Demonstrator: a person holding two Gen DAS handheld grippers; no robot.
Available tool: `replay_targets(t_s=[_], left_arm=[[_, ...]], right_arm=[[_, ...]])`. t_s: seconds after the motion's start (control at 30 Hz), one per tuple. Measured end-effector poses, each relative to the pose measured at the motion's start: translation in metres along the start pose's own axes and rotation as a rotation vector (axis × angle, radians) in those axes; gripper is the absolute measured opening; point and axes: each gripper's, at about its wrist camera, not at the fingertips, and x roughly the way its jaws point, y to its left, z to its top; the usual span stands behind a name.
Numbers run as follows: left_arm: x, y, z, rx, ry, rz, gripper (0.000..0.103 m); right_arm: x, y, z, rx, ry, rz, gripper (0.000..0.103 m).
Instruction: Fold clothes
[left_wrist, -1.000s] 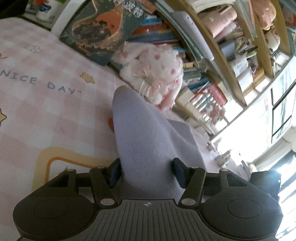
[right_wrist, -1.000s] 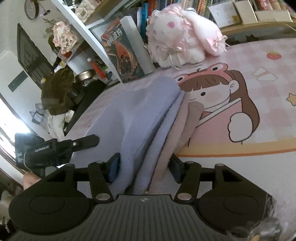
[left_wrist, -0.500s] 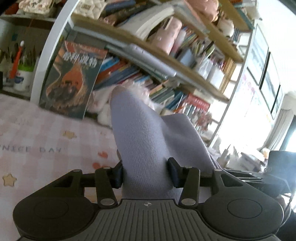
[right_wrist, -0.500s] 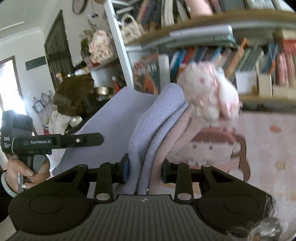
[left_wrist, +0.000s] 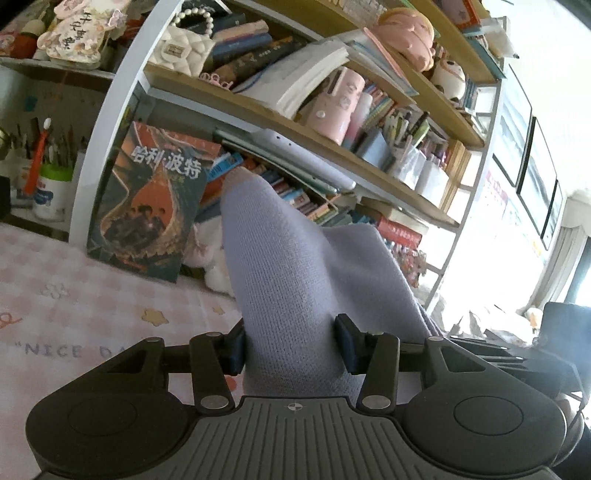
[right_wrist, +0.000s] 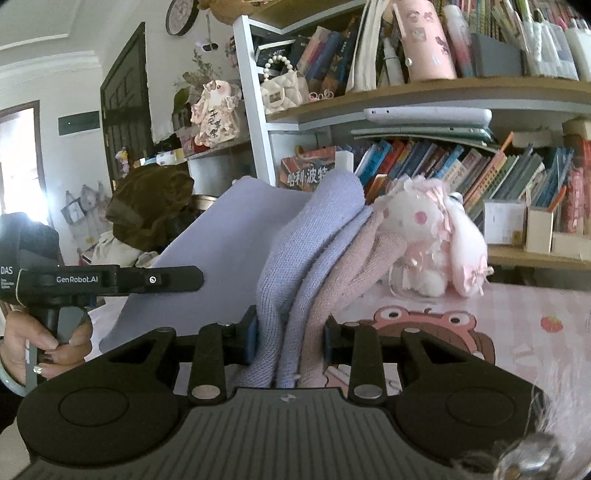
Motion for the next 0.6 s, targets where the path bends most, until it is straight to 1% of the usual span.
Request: replay_targets(t_s=[0.23,0.6], left_arm=[[0.005,0.014,0.012,-0.004,-0.04,0.013,0.047],[0.027,0.043,0.026,-0.004,-0.04,0.065,0.047]], right_arm=[[0.02,0.0,0.014,-0.015,-0.015,0.002,0.03],[0.071,-0.01,0.026,-0.024,0.002,0.014,0.03]])
